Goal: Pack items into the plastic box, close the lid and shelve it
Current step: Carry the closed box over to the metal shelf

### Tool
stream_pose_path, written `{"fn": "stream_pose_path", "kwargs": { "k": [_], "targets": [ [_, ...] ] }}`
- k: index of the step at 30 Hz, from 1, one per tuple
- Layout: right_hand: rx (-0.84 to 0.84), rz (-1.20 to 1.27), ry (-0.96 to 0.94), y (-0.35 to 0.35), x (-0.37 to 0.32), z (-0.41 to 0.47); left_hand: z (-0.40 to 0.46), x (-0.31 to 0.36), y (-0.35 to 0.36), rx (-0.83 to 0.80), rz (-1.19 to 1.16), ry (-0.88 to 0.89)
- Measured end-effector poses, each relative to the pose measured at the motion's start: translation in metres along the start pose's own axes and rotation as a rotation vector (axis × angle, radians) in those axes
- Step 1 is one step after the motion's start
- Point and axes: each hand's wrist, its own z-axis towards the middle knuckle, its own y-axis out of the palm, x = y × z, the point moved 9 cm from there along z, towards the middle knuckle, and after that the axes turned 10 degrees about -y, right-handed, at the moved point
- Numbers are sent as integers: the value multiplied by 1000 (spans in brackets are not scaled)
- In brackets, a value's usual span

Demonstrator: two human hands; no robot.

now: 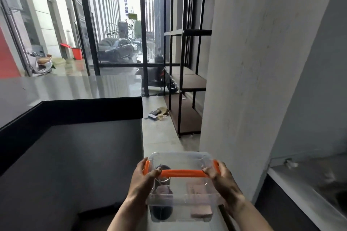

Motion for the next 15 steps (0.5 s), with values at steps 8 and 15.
{"fn": "stream_pose_path", "kwargs": {
  "k": [8,15],
  "targets": [
    [50,-36,1,46,-6,206,213,61,25,-32,-51,22],
    [48,-15,-1,73,-50,403,396,162,57,-36,-41,59]
  ]
}}
